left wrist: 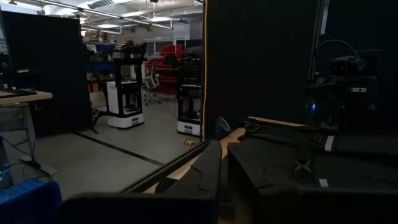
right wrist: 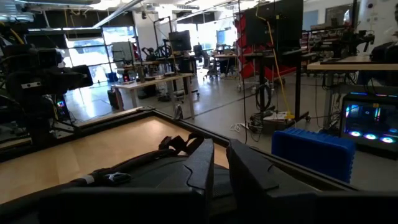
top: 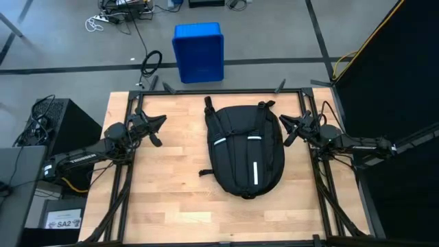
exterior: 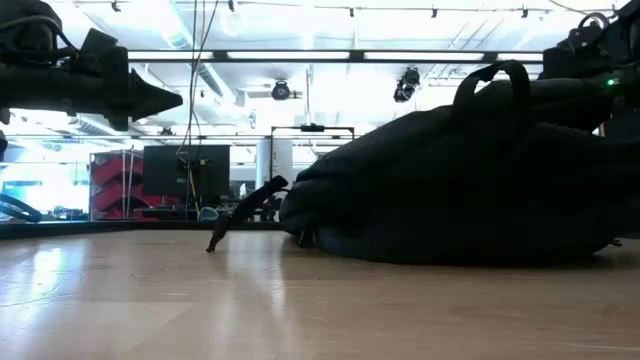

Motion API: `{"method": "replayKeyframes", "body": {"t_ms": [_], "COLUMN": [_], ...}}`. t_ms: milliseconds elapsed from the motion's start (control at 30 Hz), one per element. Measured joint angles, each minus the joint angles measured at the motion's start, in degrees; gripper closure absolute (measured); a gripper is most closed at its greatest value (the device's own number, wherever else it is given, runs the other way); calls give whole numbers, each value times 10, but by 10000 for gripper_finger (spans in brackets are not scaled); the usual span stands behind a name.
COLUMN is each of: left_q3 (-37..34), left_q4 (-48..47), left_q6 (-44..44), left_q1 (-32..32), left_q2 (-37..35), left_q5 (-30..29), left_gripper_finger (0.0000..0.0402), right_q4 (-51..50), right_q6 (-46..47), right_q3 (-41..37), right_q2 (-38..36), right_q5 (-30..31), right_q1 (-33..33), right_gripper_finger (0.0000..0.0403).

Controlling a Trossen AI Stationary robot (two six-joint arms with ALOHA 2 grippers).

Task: Unpack backpack

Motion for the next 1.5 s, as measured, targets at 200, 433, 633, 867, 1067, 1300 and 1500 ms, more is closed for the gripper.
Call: {"method": "replayKeyframes", "body": {"t_ms": [200,433,633,867,1067,1300,1500], "left_q3": [0,0,0,0,0,0,0], "left_q4": [0,0,0,0,0,0,0], "left_q6": [0,0,0,0,0,0,0], "left_q1": [0,0,0,0,0,0,0], "left_q2": [0,0,0,0,0,0,0], "left_q5": [0,0,0,0,0,0,0], "left_gripper_finger": [401,401,401,401,401,401,401], "right_q4": [0,0,0,0,0,0,22], "right_q6": [0,0,0,0,0,0,17], "right_q3": [0,0,0,0,0,0,0], "right_q2": [0,0,0,0,0,0,0], "right_q5": [0,0,0,0,0,0,0], "right_q1": [0,0,0,0,0,0,0], "right_gripper_finger": [370,366,371,378,373,367,370]}}
